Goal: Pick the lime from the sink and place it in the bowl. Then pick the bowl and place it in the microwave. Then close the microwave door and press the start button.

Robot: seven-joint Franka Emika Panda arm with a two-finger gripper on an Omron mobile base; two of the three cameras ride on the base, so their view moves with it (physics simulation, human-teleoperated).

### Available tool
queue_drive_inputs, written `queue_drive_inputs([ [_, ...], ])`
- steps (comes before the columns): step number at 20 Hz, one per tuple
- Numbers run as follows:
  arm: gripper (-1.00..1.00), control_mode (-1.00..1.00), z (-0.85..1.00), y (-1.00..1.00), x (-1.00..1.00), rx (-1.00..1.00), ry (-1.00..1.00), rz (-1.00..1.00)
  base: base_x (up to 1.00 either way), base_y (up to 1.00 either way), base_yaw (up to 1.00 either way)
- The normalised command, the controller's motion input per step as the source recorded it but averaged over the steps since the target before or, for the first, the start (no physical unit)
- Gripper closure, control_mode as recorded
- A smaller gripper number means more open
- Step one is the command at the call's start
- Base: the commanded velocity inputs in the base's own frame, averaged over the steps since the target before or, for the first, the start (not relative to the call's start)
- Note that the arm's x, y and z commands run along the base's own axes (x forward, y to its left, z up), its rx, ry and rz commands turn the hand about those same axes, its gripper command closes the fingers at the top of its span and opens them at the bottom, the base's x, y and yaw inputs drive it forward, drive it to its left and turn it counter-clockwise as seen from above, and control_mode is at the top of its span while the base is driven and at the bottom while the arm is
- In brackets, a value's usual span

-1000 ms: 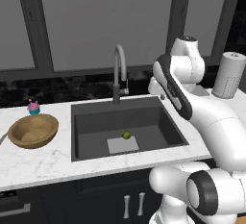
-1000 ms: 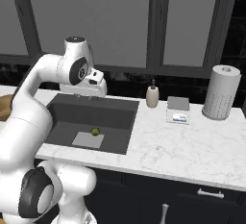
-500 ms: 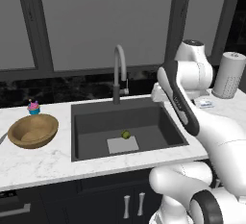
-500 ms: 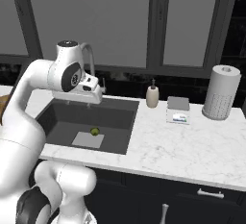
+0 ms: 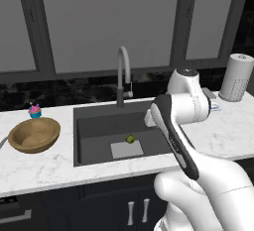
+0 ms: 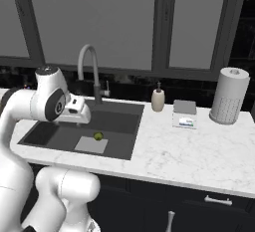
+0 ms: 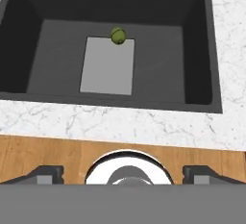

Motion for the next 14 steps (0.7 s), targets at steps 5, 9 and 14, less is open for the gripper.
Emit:
queue_drive_inputs([
  [5,-1.0,-1.0,-0.22,0.06,0.65,0.0,0.0,0.01,0.0,0.0,0.0],
  [9,-1.0,-1.0,-0.34,0.0,0.54,0.06,0.0,0.04,0.0,0.0,0.0],
  [14,-1.0,-1.0,-0.35,0.0,0.44,0.1,0.0,0.07,0.0,0.0,0.0],
])
